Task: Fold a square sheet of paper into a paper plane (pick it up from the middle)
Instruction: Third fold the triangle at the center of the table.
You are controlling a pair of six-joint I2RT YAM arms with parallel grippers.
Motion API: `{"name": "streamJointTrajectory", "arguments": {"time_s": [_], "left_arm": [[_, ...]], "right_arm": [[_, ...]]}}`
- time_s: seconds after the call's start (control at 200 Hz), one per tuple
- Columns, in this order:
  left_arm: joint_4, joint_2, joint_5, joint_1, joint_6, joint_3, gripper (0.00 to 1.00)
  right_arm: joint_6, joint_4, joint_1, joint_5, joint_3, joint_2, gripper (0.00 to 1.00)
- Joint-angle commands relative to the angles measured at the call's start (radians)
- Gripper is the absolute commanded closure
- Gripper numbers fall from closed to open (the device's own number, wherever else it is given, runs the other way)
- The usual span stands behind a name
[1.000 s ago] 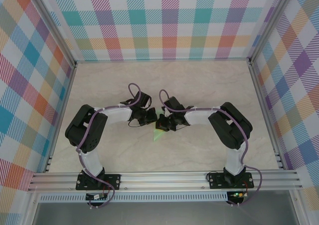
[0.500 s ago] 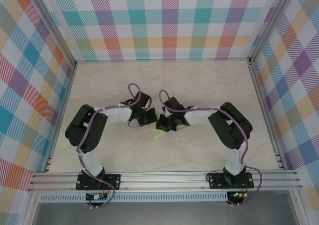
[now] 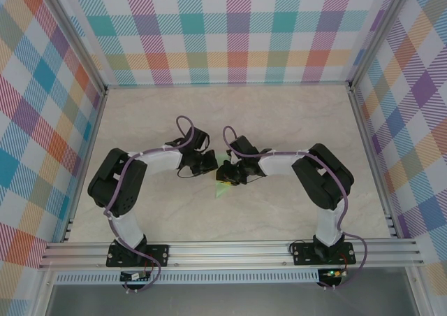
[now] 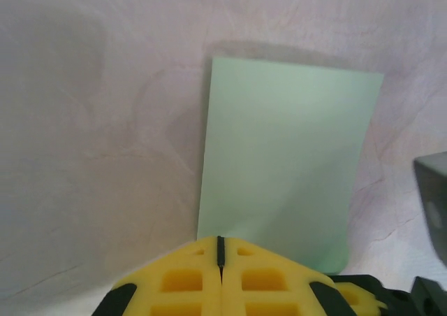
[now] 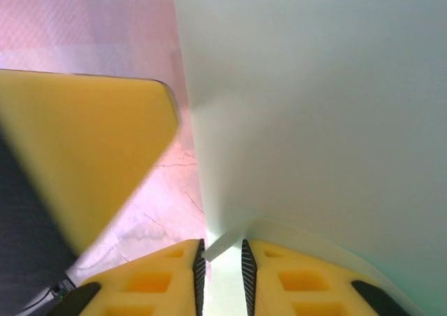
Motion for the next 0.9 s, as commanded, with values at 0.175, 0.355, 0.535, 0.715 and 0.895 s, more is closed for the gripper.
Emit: {"name": "streamJointTrajectory", "arguments": {"time_s": [0.175, 0.355, 0.535, 0.715, 0.895], "left_arm": [[-0.032, -0.105, -0.017, 0.076, -0.023, -0.067, 0.98], [-0.006, -0.140, 0.042, 0.076, -0.022, -0.101, 0.98], [0.022, -0.160, 0.114, 0.075, -0.016, -0.137, 0.98], [0.047, -0.172, 0.175, 0.061, -0.016, -0.168, 0.98], [0.067, -0.164, 0.221, 0.033, -0.016, -0.183, 0.98]], "right_arm": [[-0.019, -0.038, 0.007, 0.016, -0.002, 0.034, 0.70], [-0.022, -0.015, 0.007, 0.010, -0.009, 0.031, 0.74], [-0.028, -0.015, 0.007, 0.012, -0.017, 0.029, 0.80], [-0.032, -0.033, 0.007, 0.024, -0.016, 0.029, 0.89], [-0.034, -0.049, 0.007, 0.032, -0.017, 0.028, 0.95]]}}
